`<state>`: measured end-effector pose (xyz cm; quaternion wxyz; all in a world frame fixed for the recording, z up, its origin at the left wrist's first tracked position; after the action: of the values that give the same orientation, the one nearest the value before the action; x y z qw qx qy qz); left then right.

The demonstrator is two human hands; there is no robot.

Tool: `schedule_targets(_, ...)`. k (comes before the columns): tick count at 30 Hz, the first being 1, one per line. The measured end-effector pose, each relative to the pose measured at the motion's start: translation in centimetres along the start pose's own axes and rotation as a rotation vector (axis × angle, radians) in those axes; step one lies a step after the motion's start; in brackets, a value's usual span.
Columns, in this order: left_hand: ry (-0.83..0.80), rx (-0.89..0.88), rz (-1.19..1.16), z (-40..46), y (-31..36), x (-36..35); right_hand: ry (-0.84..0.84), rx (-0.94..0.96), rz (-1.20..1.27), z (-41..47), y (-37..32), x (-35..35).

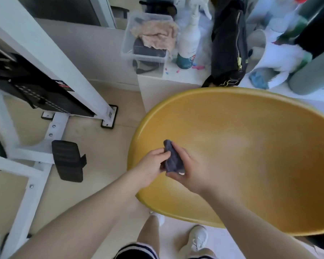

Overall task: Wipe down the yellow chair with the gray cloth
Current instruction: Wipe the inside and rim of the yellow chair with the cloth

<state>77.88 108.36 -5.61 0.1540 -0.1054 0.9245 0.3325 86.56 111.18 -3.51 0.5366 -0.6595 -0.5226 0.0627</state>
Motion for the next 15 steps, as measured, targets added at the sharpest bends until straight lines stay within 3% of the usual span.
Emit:
schedule_targets(1, 0.015, 0.002, 0.083, 0.4, 0.3, 1.1, 0.004, -0.045, 0.044, 1.2, 0.6, -0.7)
schedule_targets(3, 0.102, -0.036, 0.493, 1.0, 1.4, 3.6, -0.003, -0.13, 0.142, 3.4, 1.8, -2.3)
schedule_targets(5, 0.254, -0.13, 0.905, 1.2, 2.5, 5.8, 0.02, -0.198, 0.203, 5.4, 2.8, -3.8)
schedule_targets(7, 0.436, -0.264, 1.115, 0.6, 3.7, 7.7, 0.1, -0.306, 0.349, 7.2, 4.1, -4.3)
schedule_targets(10, 0.575, -0.261, 1.167, 0.5, 2.7, 11.4, 0.265, -0.426, 0.527, 9.6, 6.2, -3.1)
schedule_targets(15, 0.407, -0.165, 0.791, 2.0, -3.1, 14.0, 0.231, -0.346, 0.428, 14.6, 7.0, -2.7)
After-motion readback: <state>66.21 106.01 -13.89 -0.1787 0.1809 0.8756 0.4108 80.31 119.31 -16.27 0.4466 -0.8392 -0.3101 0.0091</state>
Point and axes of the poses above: each hand's wrist, its own z-axis towards the middle knuckle, its own x-axis out of the back of the hand, y = z × x, the point moved 9 cm from there along z, towards the middle knuckle, and after that the axes turned 8 degrees about -y, right-handed, at the moved point
